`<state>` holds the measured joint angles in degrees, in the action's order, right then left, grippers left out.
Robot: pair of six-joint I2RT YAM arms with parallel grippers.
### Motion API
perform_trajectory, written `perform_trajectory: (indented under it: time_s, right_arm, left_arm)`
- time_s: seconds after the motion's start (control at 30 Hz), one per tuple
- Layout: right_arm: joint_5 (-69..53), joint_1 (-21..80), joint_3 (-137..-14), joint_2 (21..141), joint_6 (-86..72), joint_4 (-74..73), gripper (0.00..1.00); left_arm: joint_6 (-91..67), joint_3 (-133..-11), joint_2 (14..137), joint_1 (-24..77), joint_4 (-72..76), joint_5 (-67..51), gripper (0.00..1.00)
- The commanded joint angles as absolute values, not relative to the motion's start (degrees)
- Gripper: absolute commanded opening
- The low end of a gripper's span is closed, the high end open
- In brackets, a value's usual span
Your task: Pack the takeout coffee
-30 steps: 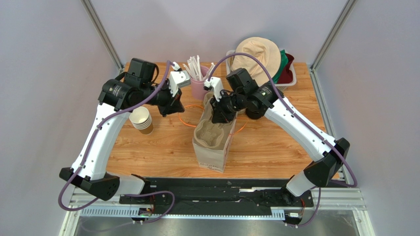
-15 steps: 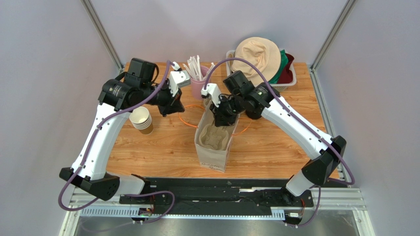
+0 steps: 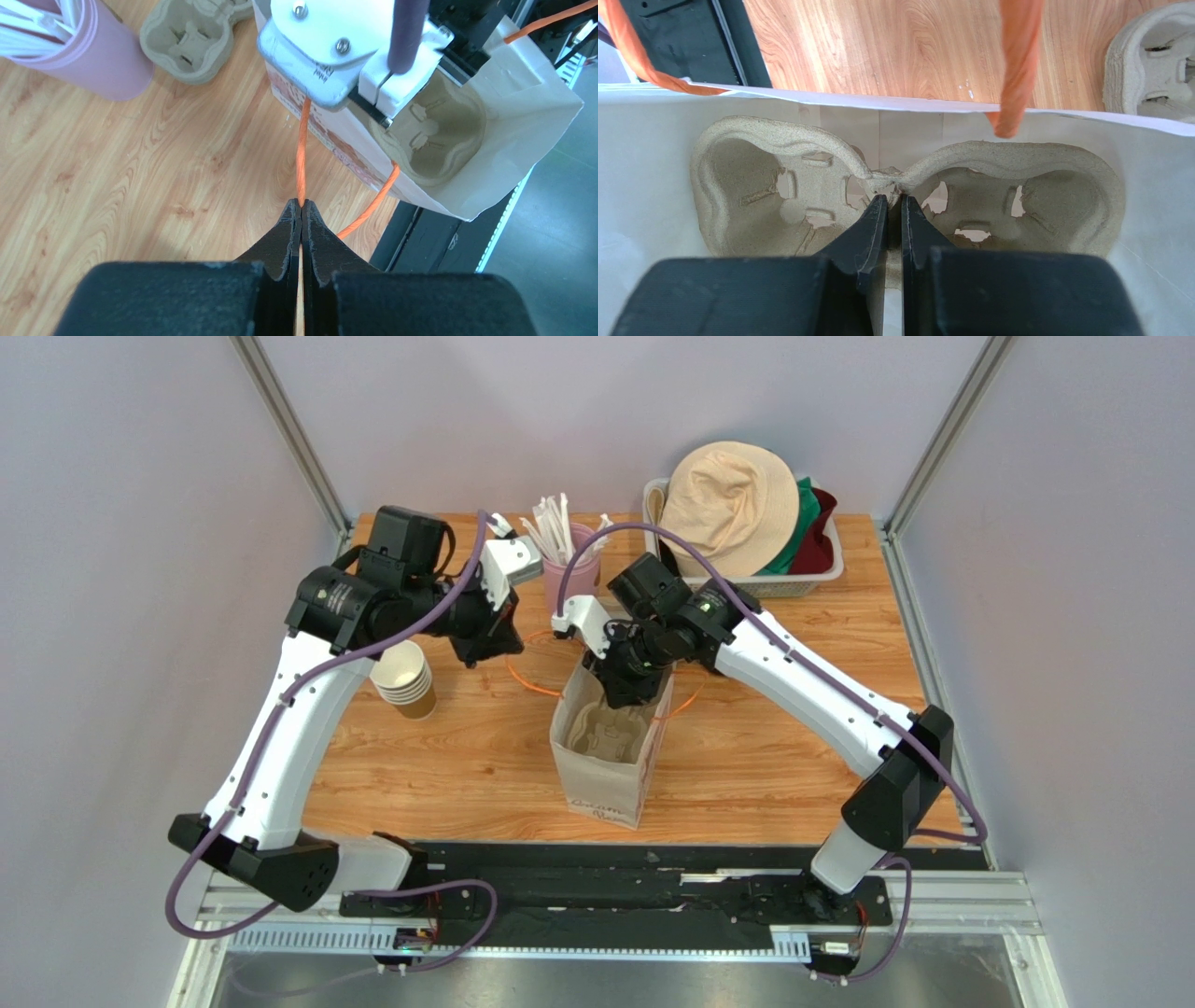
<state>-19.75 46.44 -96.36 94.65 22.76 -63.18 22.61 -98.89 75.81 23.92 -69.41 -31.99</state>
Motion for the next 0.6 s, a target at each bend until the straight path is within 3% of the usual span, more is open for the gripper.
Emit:
perform_trajectory:
  time_s: [0.0,0.57]
  right_arm:
    - [-17.06,46.67,-95.71,94.75,24.52,-62.75,0.04]
    - [-17.4,46.84,-92.81,94.74,27.16,-63.89,0.04]
  left_arm:
    - [21.62,-95.73,73.13,23.99,-67.59,-29.54,0.0]
    - [13.8,-91.32,72.51,19.69,-58.36,-21.8,0.0]
